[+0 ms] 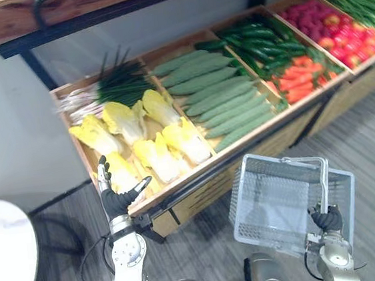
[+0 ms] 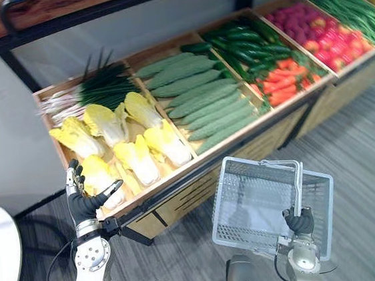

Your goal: Pick vegetable in the basket

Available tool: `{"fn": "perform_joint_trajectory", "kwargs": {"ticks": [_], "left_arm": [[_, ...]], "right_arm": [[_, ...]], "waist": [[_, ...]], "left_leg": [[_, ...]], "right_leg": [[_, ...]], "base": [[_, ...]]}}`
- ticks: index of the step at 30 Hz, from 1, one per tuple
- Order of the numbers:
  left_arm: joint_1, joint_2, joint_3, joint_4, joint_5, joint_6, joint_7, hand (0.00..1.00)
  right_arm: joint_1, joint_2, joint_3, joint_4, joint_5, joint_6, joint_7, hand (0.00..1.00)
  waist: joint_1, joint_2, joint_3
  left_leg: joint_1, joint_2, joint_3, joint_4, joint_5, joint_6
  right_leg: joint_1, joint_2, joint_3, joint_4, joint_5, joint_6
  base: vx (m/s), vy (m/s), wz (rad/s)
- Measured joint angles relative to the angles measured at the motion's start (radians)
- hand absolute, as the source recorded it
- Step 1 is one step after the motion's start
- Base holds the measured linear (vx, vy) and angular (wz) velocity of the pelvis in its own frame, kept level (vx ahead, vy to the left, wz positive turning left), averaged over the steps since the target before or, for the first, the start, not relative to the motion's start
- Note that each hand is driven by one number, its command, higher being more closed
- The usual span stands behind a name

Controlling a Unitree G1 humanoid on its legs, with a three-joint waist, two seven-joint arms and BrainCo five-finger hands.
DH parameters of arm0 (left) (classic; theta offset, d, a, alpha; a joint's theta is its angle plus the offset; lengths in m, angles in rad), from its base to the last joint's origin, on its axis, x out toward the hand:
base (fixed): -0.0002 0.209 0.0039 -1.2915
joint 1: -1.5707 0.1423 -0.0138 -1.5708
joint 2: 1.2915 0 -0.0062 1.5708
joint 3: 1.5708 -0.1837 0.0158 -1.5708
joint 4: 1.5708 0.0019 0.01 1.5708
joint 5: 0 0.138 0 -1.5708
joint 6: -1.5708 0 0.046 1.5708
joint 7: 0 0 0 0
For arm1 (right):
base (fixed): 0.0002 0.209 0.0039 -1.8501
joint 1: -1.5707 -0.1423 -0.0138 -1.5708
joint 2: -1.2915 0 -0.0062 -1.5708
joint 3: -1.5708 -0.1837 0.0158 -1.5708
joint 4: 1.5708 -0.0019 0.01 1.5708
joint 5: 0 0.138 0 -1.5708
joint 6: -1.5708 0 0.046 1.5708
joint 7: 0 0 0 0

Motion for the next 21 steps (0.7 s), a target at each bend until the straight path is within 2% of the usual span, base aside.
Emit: {"fn": "perform_joint_trajectory", "kwargs": {"ticks": [3, 8, 10, 13, 15, 16, 17, 20, 21], "left_arm": [[-0.024, -0.014, -0.016, 0.015, 0.017, 0.002, -0.02, 0.0], [-0.111, -0.01, -0.015, 0.126, 0.036, 0.02, -0.021, 0.0], [-0.141, 0.017, -0.015, 0.171, 0.053, 0.028, -0.021, 0.0], [-0.223, 0.091, -0.015, 0.293, 0.075, 0.055, -0.019, 0.0], [-0.276, 0.13, -0.015, 0.359, 0.105, 0.07, -0.011, 0.0], [-0.405, 0.175, -0.016, 0.498, 0.142, 0.103, 0.012, 0.0], [-0.447, 0.189, -0.016, 0.54, 0.146, 0.107, 0.019, 0.0], [-0.527, 0.212, -0.017, 0.615, 0.175, 0.118, 0.027, 0.0], [-0.563, 0.217, -0.017, 0.647, 0.179, 0.117, 0.029, 0.0]], "right_arm": [[0.005, -0.005, -0.01, 0.0, 0.025, 0.001, 0.018, 1.0], [0.027, -0.001, -0.008, -0.001, 0.034, 0.0, 0.033, 1.0], [0.03, -0.001, -0.005, -0.001, 0.031, -0.001, 0.048, 1.0], [0.038, -0.001, 0.01, 0.001, 0.03, -0.002, 0.072, 1.0], [0.037, -0.002, 0.029, 0.002, 0.03, -0.005, 0.088, 1.0], [0.034, -0.004, 0.05, 0.002, 0.031, -0.03, 0.09, 1.0], [0.032, -0.007, 0.051, 0.002, 0.031, -0.033, 0.09, 1.0], [0.03, -0.013, 0.051, 0.0, 0.034, -0.038, 0.088, 1.0], [0.029, -0.016, 0.051, 0.0, 0.037, -0.041, 0.088, 1.0]], "waist": [[-0.006, 0.009, -0.005], [-0.024, 0.012, -0.021], [-0.024, 0.011, -0.022], [-0.037, 0.009, -0.022], [-0.057, 0.0, -0.026], [-0.086, -0.02, -0.021], [-0.093, -0.025, -0.015], [-0.119, -0.033, 0.006], [-0.119, -0.033, 0.018]], "left_leg": [[-0.001, 0.032, 0.005, -0.061, 0.027, -0.042], [-0.012, 0.053, 0.038, -0.167, 0.122, -0.06], [-0.012, 0.059, 0.053, -0.212, 0.158, -0.068], [-0.014, 0.081, 0.101, -0.282, 0.205, -0.085], [-0.032, 0.091, 0.122, -0.318, 0.222, -0.087], [-0.095, 0.093, 0.154, -0.361, 0.258, -0.092], [-0.111, 0.093, 0.159, -0.363, 0.263, -0.092], [-0.12, 0.095, 0.173, -0.363, 0.264, -0.094], [-0.122, 0.094, 0.174, -0.363, 0.265, -0.094]], "right_leg": [[0.001, 0.003, -0.058, -0.009, -0.011, -0.024], [0.022, -0.017, -0.129, -0.074, 0.006, -0.039], [0.023, -0.014, -0.133, -0.111, 0.03, -0.042], [0.034, 0.021, -0.126, -0.219, 0.102, -0.057], [0.011, 0.036, -0.119, -0.254, 0.125, -0.065], [-0.06, 0.051, -0.092, -0.31, 0.185, -0.066], [-0.074, 0.051, -0.086, -0.32, 0.198, -0.071], [-0.09, 0.055, -0.075, -0.321, 0.204, -0.071], [-0.092, 0.058, -0.074, -0.32, 0.205, -0.072]], "base": [[0.12, -0.242, 0.46], [0.0, -0.12, 0.46], [-0.02, -0.049, 0.08], [-0.06, -0.047, -0.16], [-0.12, -0.05, -0.3], [-0.15, -0.05, -0.46], [-0.12, -0.012, -0.46], [-0.01, 0.02, -0.12], [-0.04, 0.001, -0.06]]}}
